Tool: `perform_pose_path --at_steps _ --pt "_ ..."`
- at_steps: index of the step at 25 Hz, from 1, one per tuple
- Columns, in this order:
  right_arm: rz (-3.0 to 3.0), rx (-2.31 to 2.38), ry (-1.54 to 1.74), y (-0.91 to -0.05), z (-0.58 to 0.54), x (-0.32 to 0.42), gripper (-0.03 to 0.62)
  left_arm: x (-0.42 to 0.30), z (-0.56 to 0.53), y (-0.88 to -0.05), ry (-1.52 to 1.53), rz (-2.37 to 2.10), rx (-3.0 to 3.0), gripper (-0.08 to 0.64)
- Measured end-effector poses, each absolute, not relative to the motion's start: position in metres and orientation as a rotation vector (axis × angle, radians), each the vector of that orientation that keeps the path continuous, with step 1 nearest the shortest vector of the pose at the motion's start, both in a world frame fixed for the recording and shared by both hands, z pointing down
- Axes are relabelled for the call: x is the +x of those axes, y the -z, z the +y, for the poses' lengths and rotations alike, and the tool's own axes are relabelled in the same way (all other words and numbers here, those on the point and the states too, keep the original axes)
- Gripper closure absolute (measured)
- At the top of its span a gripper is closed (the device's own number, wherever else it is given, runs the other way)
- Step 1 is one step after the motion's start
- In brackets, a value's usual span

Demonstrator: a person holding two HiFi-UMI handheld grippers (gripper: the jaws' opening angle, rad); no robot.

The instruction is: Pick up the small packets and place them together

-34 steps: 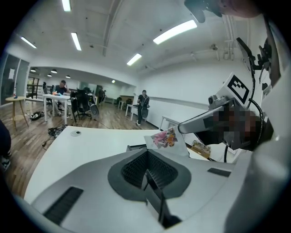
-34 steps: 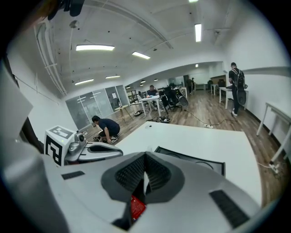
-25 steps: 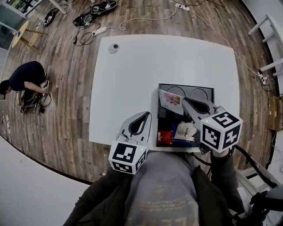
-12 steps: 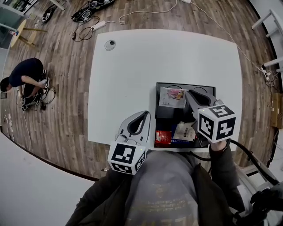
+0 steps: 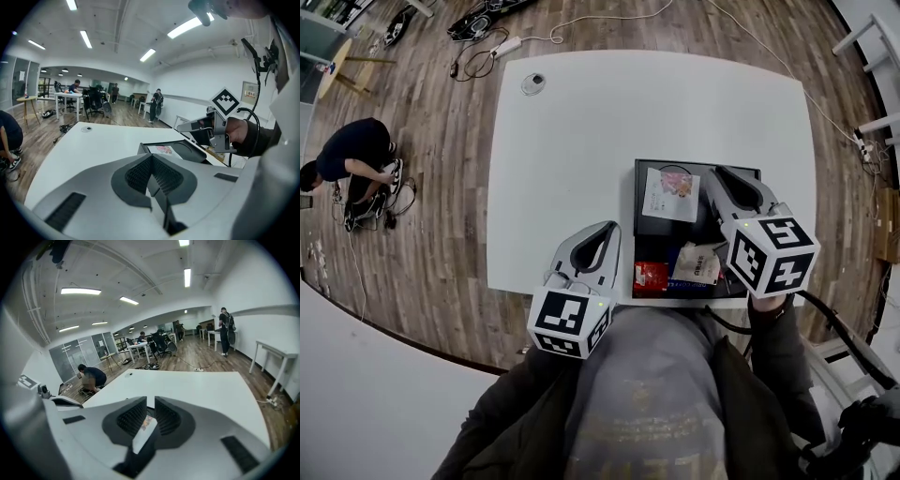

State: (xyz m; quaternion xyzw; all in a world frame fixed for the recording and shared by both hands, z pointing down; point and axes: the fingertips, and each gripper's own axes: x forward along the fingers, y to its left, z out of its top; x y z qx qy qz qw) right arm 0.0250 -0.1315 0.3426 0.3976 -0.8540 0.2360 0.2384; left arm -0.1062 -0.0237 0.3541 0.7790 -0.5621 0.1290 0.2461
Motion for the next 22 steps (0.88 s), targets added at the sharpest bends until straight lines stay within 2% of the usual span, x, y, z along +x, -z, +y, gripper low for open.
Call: perform_pose_path --at_steps 12,22 --pt "-2.373 1.063 -0.663 -0.336 -0.072 0.031 0.551 -0.085 -0.006 -0.354 -0.354 -1.408 2.229 0.557" --pt "-2.230 0.711 -0.737 -0.398 0.008 0.015 0.552 -0.072 0.006 -0.351 -0.391 -1.342 2.281 0.557"
